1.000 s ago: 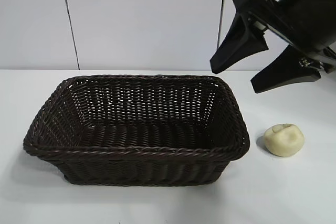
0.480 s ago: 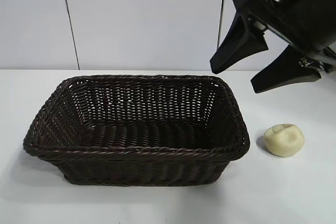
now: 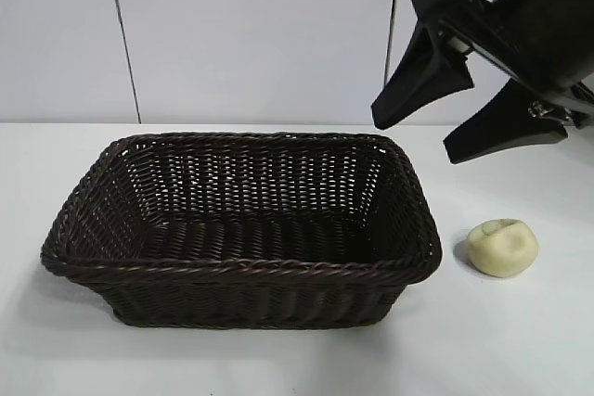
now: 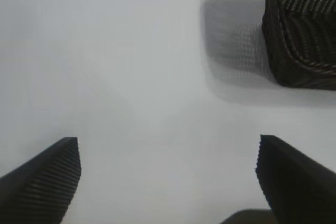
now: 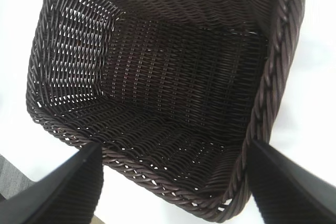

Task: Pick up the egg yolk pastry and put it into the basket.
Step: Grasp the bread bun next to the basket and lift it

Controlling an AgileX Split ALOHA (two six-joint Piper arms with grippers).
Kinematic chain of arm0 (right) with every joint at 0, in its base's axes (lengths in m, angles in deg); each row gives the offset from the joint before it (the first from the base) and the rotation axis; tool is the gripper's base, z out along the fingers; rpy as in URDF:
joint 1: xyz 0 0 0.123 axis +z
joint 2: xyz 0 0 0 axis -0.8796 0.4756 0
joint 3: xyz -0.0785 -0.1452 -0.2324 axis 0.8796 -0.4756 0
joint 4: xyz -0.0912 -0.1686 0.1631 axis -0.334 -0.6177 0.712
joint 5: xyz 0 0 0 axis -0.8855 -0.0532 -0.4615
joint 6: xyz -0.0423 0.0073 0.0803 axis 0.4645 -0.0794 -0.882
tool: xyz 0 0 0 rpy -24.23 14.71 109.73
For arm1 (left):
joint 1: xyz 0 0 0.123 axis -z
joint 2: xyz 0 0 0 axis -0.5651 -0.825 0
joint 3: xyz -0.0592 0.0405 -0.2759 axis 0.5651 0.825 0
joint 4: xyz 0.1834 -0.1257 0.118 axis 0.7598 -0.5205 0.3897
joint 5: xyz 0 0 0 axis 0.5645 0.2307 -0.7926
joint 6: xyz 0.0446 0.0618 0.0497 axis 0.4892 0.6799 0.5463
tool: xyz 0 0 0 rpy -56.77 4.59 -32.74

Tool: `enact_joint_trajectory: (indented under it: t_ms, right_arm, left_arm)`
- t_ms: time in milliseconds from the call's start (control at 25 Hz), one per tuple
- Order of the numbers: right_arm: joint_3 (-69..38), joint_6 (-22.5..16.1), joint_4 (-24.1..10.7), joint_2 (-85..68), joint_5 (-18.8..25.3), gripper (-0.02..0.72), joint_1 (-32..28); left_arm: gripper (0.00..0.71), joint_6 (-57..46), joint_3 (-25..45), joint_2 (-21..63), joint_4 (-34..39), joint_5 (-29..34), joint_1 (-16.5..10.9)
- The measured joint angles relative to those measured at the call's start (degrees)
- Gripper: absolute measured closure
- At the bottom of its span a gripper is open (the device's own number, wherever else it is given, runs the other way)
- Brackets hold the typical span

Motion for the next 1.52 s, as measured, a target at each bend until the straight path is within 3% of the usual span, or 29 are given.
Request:
enact_joint_trajectory:
  t_ms: [160,280,400,520,600,680,960,1320,1520]
  right_arm:
    - [0.51,-0.44,0.0,0.0,1.46,0.155,0.0]
    - [2.4,-2.85,-1.62,0.0,3.12,0.155,0.0]
    - [5.06,-8.46,-7.93,0.0,5.36,0.155,-0.2]
    - [7.9,-15.0,-16.74,0.0,8.28,0.155,-1.26]
    - [9.5,-17.43,-21.56,0.0,9.74,0.155,-3.33]
    - [10.33,-18.3,-23.73,0.0,10.92,0.155,-6.23]
    - [10.46,-17.44,-24.85,0.06,11.58,0.155,-17.89]
    - [10.49,-17.37,-24.39,8.26,9.95,0.155,-18.4]
    - [10.56,-16.37,-20.78,15.24,6.85,0.155,-18.4]
  left_arm:
    - [0.052,0.0,0.0,2.84,0.0,0.2,0.0]
    - [0.052,0.0,0.0,2.84,0.0,0.14,0.0]
    - [0.052,0.0,0.0,2.84,0.0,0.14,0.0]
    - [0.052,-0.12,0.0,2.84,0.0,0.14,0.0]
    - [0.052,-0.15,0.0,2.84,0.0,0.14,0.0]
    - [0.052,-0.15,0.0,2.84,0.0,0.14,0.0]
    - [0.052,-0.15,0.0,2.84,0.0,0.14,0.0]
    - [0.052,-0.15,0.0,2.84,0.0,0.14,0.0]
    - [0.052,-0.15,0.0,2.84,0.0,0.14,0.0]
